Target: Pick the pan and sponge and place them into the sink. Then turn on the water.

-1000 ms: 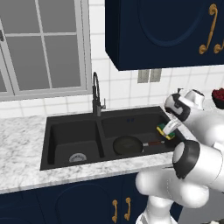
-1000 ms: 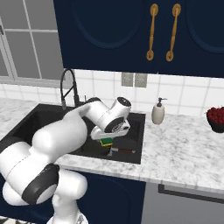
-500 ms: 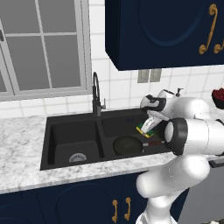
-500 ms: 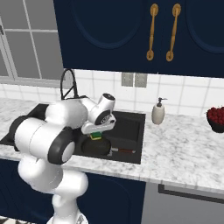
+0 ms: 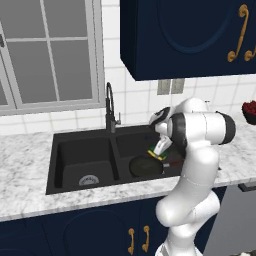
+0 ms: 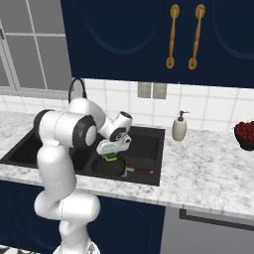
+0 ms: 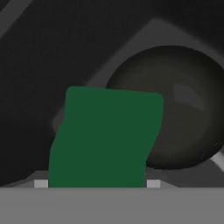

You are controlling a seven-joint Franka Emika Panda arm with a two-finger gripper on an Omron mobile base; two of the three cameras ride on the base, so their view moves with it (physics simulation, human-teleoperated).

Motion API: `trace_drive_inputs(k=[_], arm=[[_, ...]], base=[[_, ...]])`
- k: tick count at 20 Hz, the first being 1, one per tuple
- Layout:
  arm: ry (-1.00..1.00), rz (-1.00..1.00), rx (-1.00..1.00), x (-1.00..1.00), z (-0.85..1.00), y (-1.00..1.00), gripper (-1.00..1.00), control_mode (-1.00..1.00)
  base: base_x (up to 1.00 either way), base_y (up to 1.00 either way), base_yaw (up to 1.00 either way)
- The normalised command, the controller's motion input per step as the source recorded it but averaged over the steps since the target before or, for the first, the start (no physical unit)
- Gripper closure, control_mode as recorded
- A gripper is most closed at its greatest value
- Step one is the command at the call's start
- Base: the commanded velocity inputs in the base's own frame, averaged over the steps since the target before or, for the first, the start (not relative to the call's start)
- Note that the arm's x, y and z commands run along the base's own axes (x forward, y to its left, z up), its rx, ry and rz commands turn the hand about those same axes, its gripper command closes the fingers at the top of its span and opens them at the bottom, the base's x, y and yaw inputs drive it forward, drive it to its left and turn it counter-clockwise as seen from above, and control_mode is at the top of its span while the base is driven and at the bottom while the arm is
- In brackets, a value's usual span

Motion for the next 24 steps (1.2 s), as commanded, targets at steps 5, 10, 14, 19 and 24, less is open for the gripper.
trace_drive_inputs(k=[5,10,14,19,24], arm=[[0.10,0.07,0.04,0.44,-0.41,0.00,1.00,-1.00],[0.15,0.06,0.03,0.47,-0.48,0.00,1.00,-1.00],[0.11,0.06,0.02,0.38,-0.62,0.00,1.00,-1.00],[0.08,0.06,0.01,0.46,-0.68,0.00,1.00,-1.00],[0.01,0.07,0.01,0.31,-0.24,0.00,-1.00,-1.00]], base=[[0.00,0.00,0.00],[0.00,0.00,0.00],[0.00,0.00,0.00],[0.00,0.00,0.00],[0.00,0.00,0.00]])
